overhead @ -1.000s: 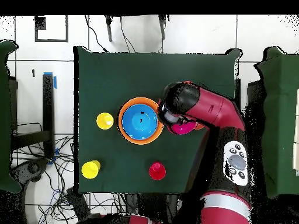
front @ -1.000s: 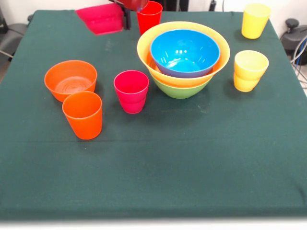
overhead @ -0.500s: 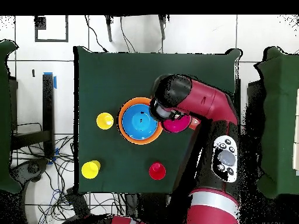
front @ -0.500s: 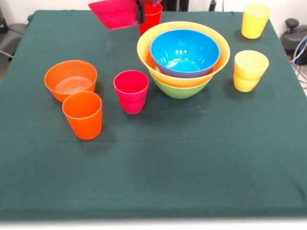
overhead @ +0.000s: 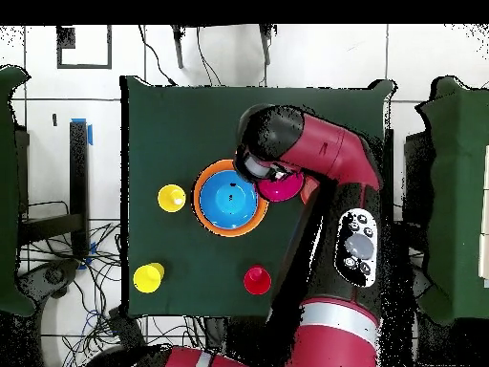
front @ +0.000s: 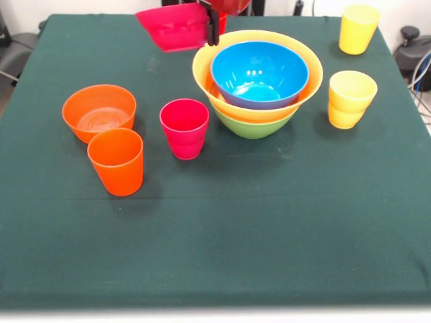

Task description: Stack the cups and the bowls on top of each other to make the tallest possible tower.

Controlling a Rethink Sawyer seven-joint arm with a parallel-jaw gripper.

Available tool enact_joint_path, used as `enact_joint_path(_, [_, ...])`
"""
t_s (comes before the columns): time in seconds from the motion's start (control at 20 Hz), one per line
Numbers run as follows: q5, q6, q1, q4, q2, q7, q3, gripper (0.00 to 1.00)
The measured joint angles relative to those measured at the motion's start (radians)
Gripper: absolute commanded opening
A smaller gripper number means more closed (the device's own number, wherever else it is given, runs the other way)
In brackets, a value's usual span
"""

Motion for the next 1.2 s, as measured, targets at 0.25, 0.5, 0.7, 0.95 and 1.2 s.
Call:
enact_joint_path(0.25, [0.011, 0.007, 0.001, -0.012, 0.001, 0.006, -0.001, 0.00])
enact_joint_path(0.5, [0.016, 0.007, 0.003, -0.013, 0.001, 0.006, -0.003, 0.00])
enact_joint_path(0.7, [0.016, 0.007, 0.011, -0.020, 0.005, 0.007, -0.009, 0.00])
enact_joint_path(0.95, [0.027, 0.007, 0.039, -0.022, 0.013, 0.019, -0.024, 0.00])
enact_joint_path(1.2, [0.044, 0.007, 0.087, -0.022, 0.039, 0.067, -0.040, 0.00])
